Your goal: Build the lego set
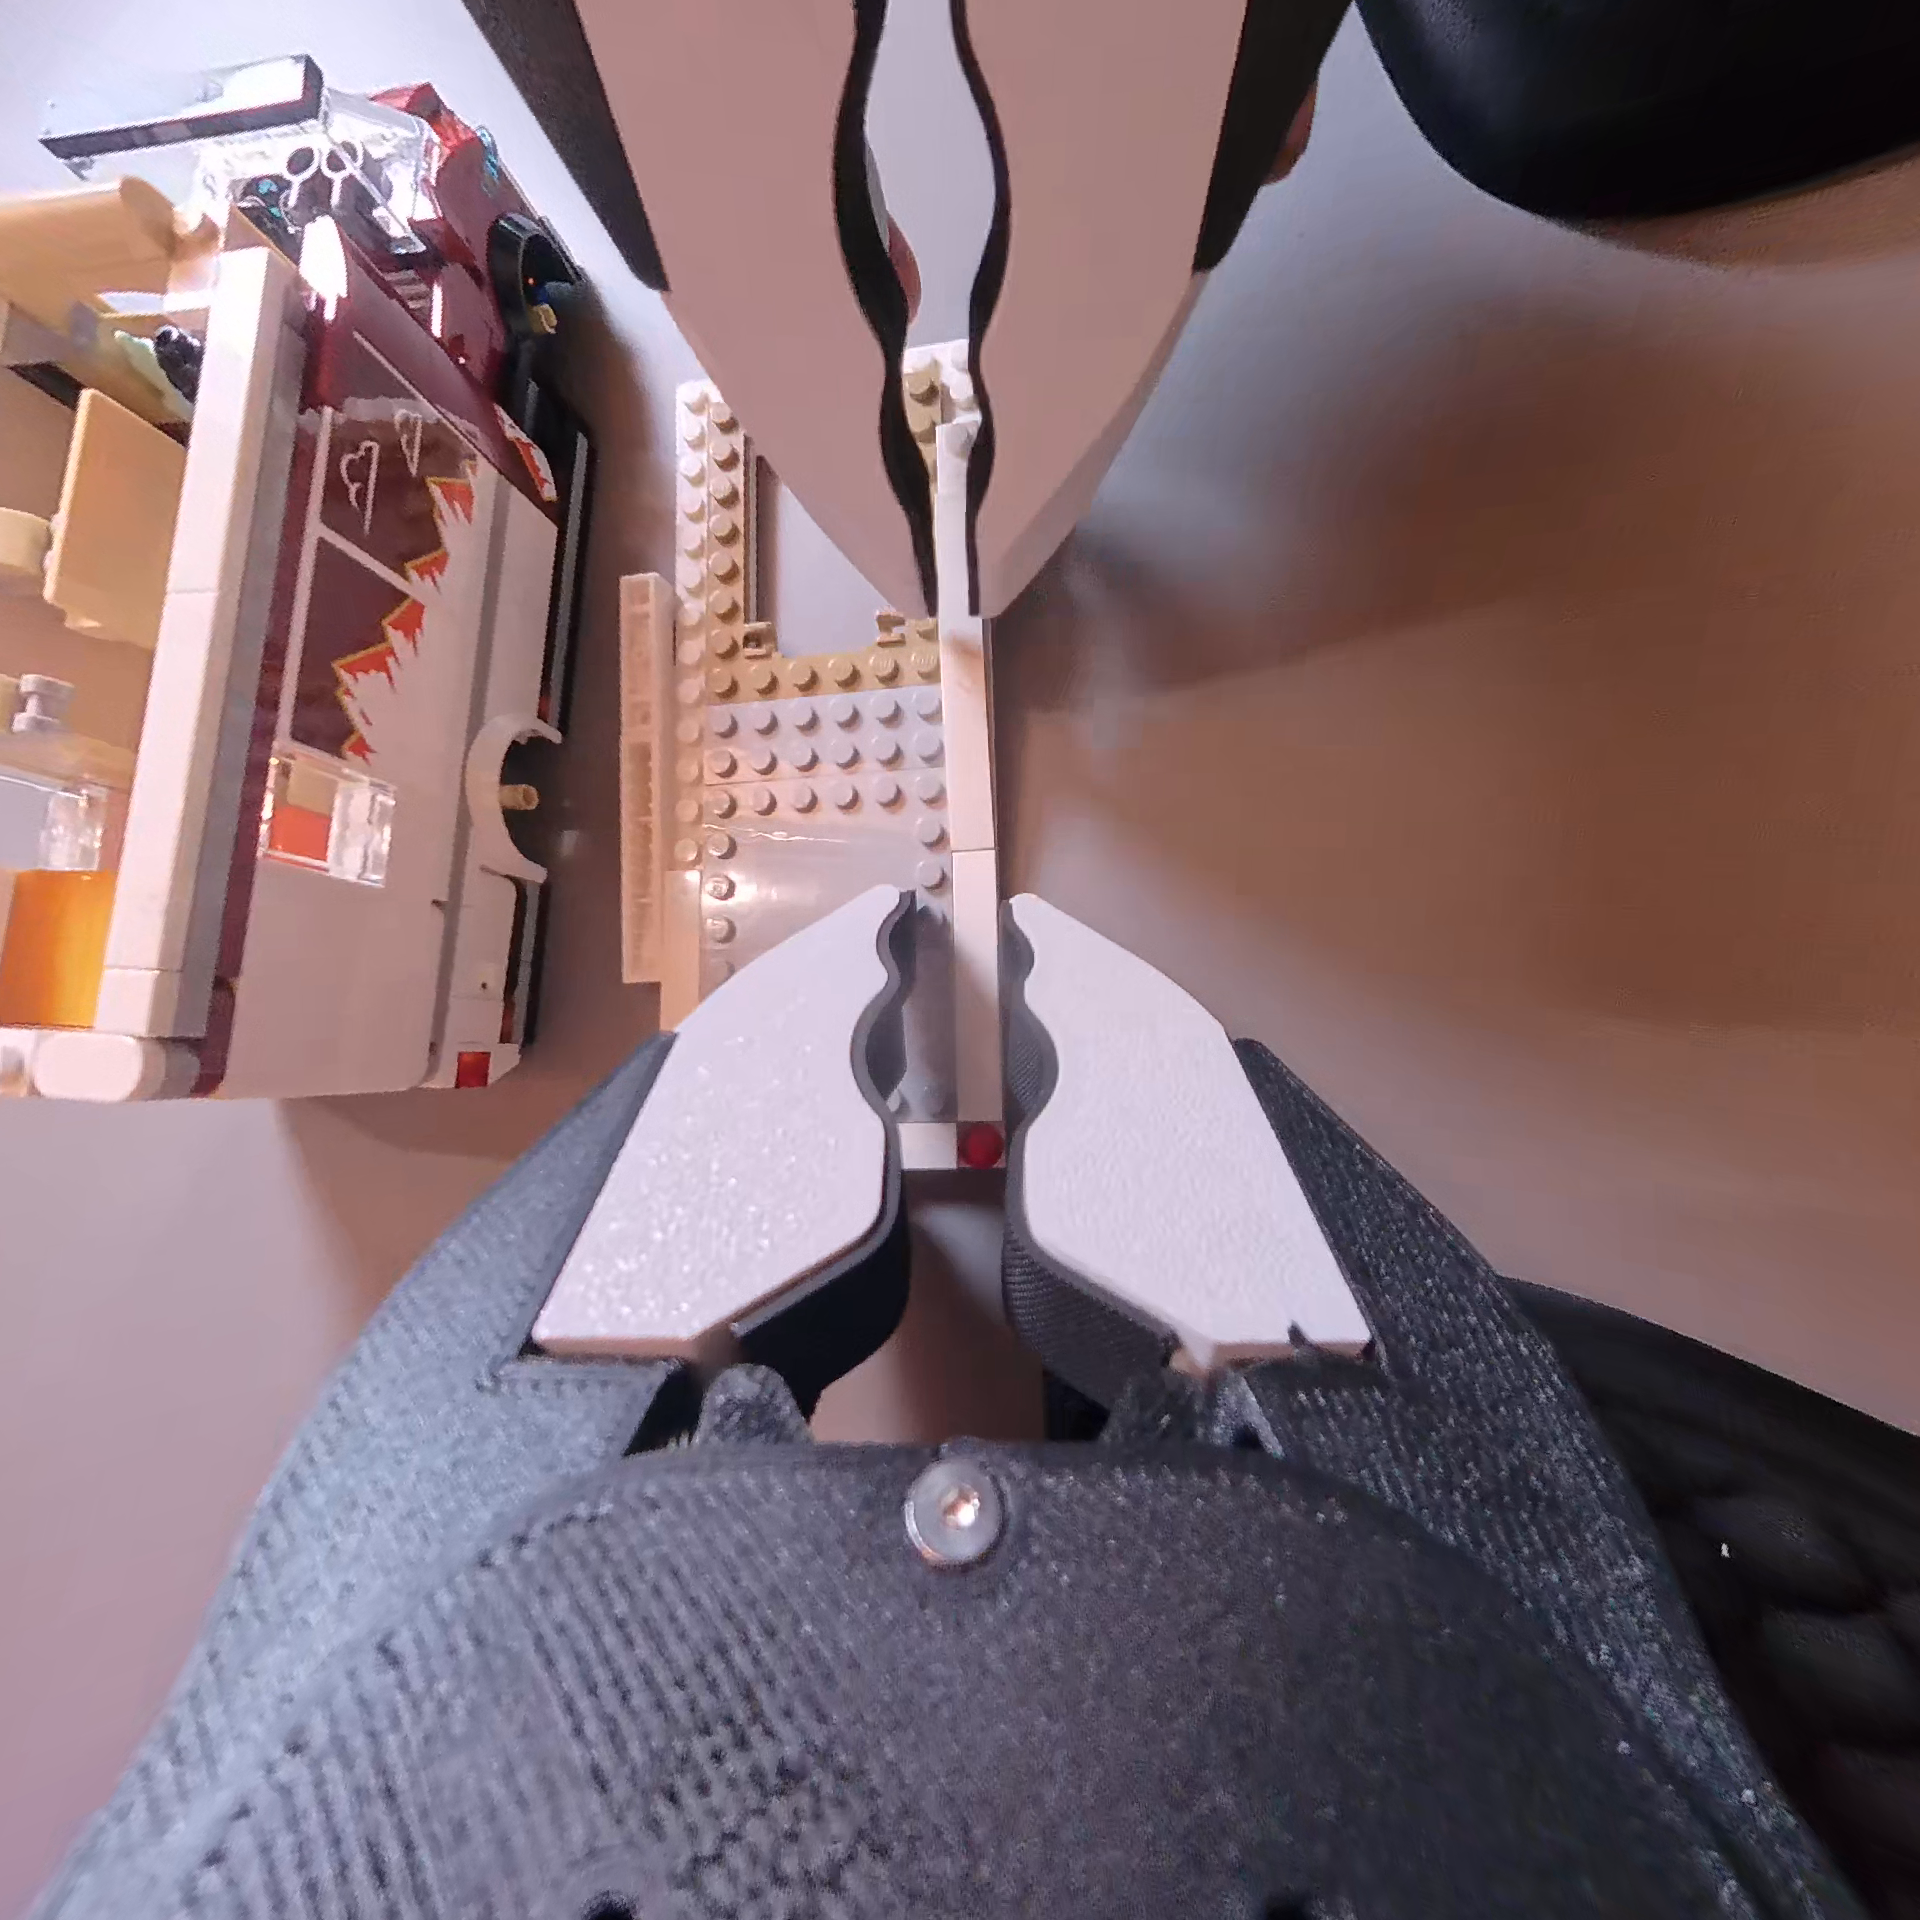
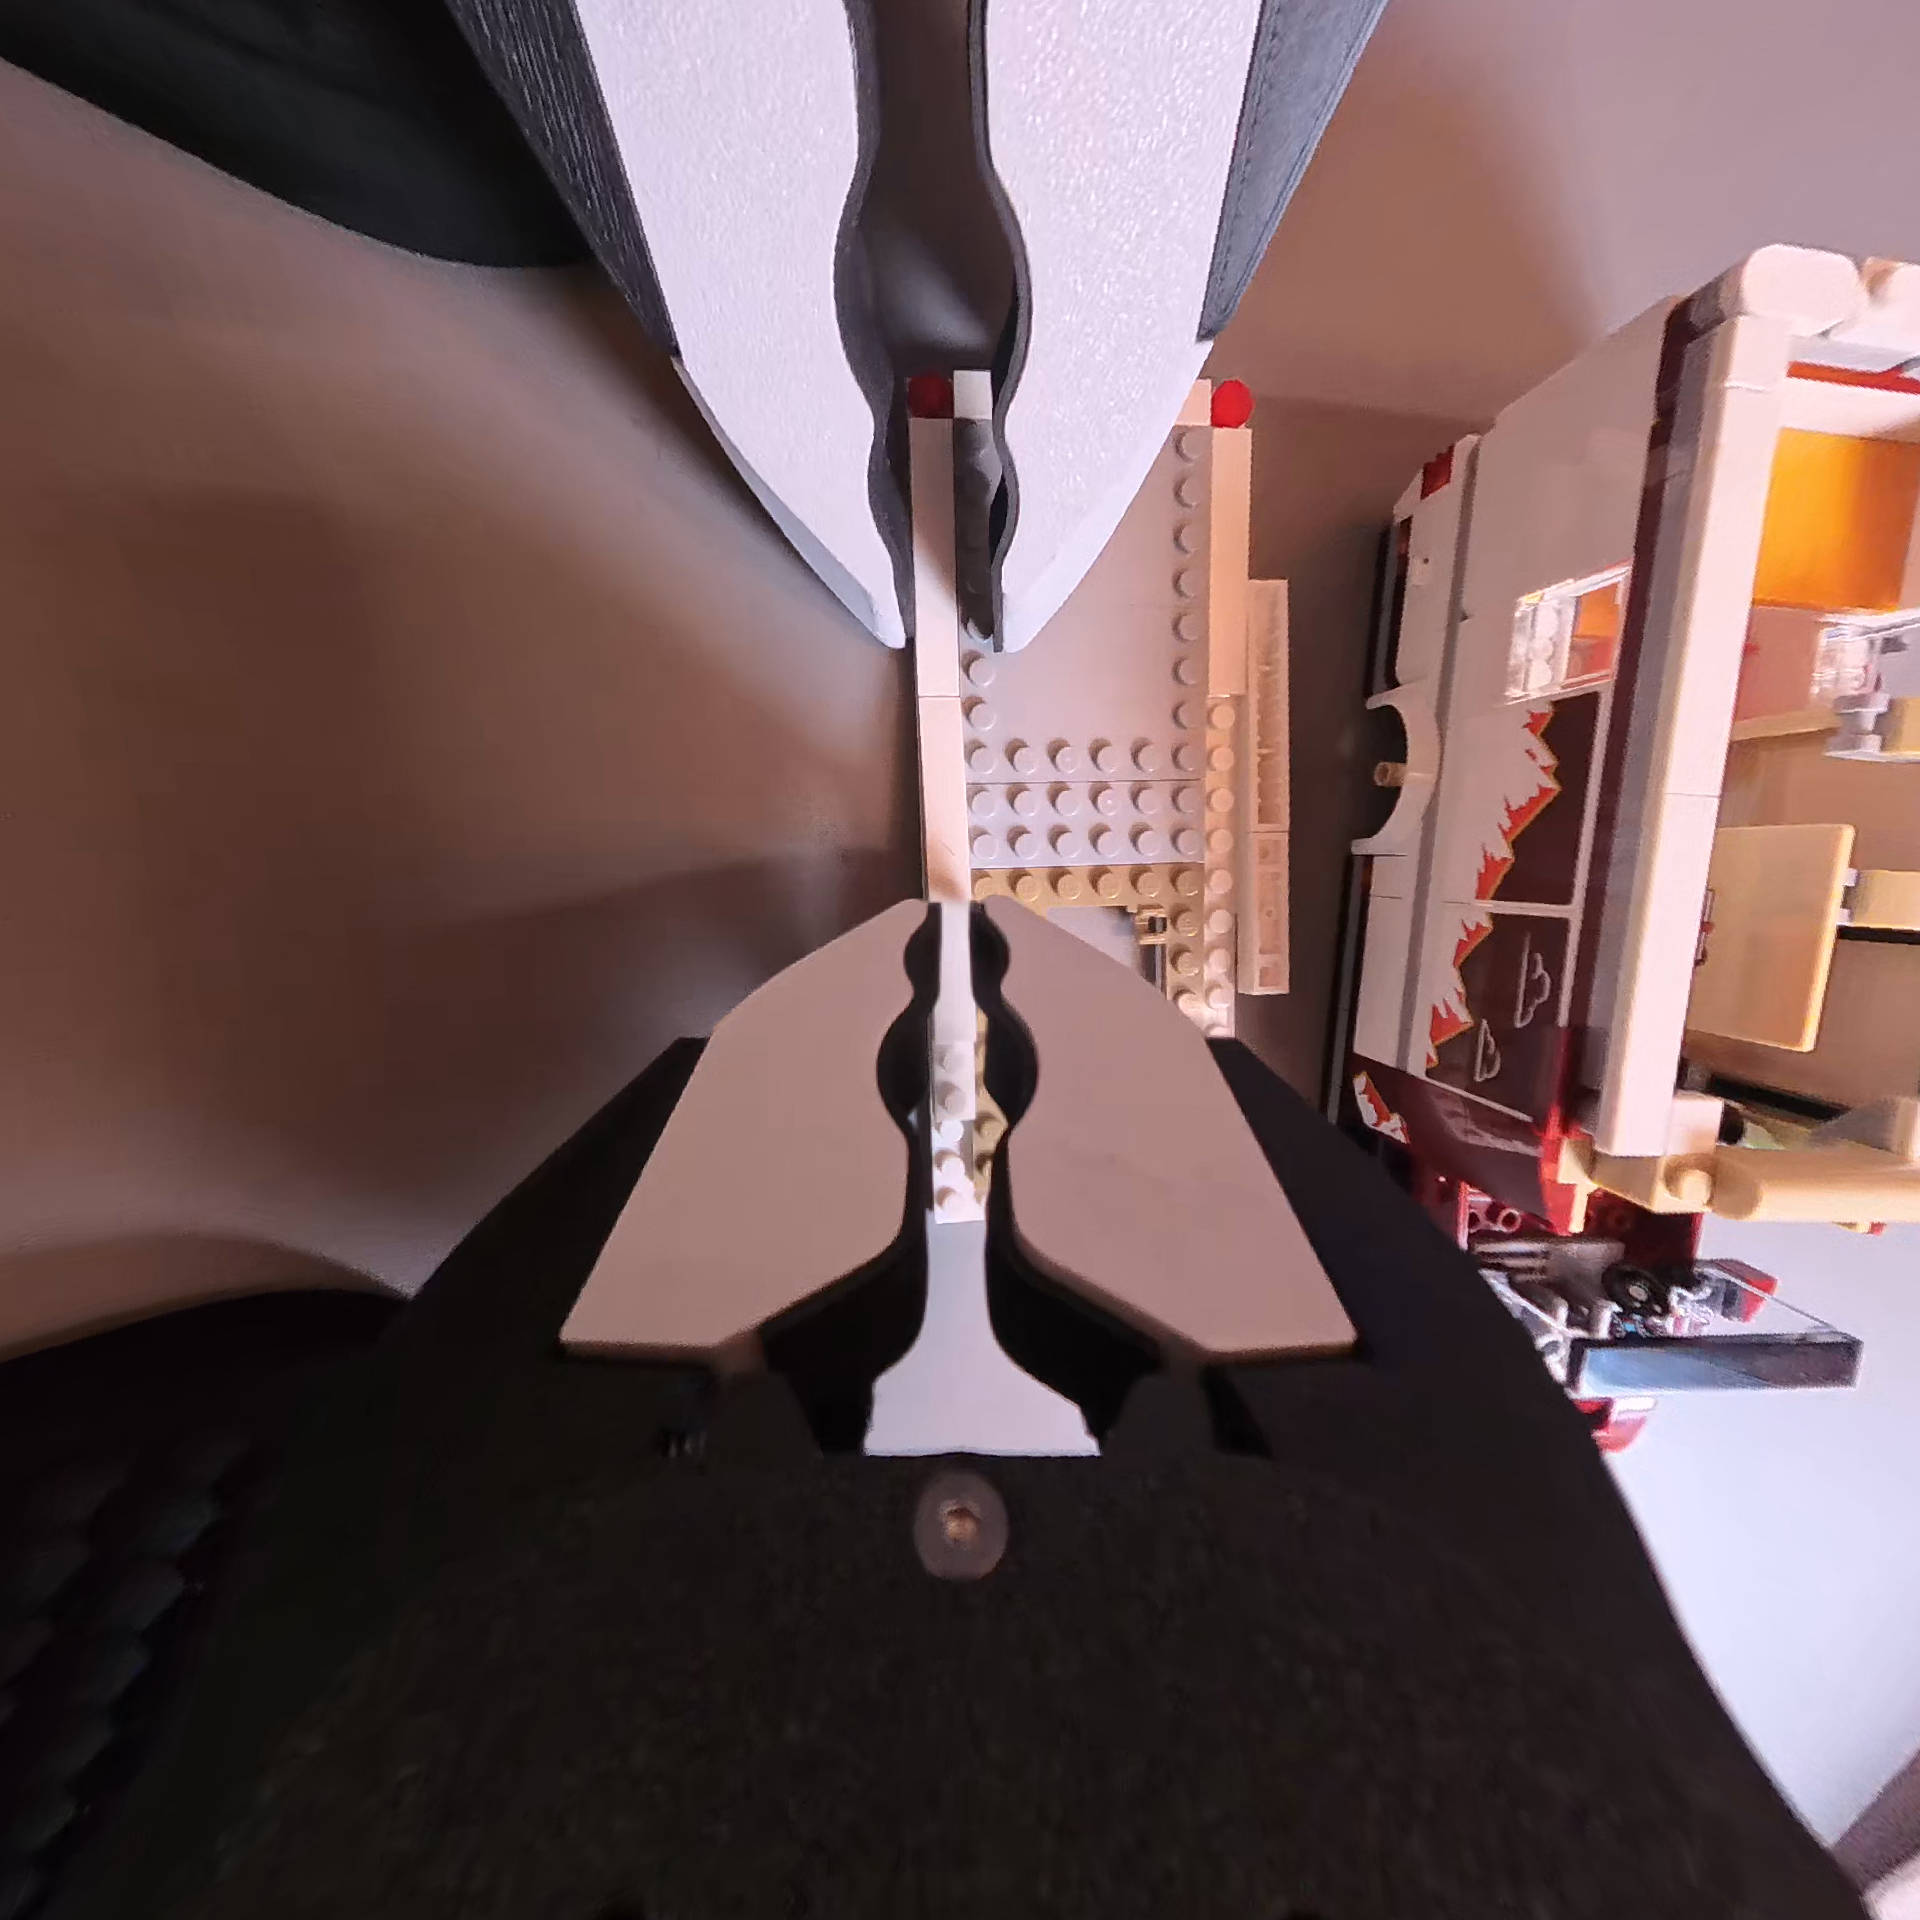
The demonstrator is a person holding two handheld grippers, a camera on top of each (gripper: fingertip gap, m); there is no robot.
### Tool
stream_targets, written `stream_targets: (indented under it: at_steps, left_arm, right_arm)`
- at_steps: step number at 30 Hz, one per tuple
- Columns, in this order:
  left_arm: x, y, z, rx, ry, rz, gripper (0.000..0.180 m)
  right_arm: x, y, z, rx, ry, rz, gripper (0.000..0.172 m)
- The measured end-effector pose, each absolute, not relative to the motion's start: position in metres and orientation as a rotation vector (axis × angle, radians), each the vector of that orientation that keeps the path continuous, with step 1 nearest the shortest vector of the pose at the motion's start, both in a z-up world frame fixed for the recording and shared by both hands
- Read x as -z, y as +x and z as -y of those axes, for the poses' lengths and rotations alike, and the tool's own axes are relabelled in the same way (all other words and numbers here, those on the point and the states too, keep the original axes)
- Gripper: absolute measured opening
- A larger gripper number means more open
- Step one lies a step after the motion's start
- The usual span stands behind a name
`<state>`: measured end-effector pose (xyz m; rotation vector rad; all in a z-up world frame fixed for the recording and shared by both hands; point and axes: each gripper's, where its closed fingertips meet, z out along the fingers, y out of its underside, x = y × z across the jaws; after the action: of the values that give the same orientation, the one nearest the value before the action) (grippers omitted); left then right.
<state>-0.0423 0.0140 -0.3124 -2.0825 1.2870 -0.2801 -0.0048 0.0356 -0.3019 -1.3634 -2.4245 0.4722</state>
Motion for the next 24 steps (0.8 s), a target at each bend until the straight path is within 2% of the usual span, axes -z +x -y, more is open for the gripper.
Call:
stream_targets:
  at_steps: [24]
  left_arm:
    - [0.3124,-0.0430,-0.0130,0.286,-2.069,-1.292,0.015]
  right_arm:
    - [0.3076,-0.0146,-0.0290,-0.449,-1.437,2.502,0.000]
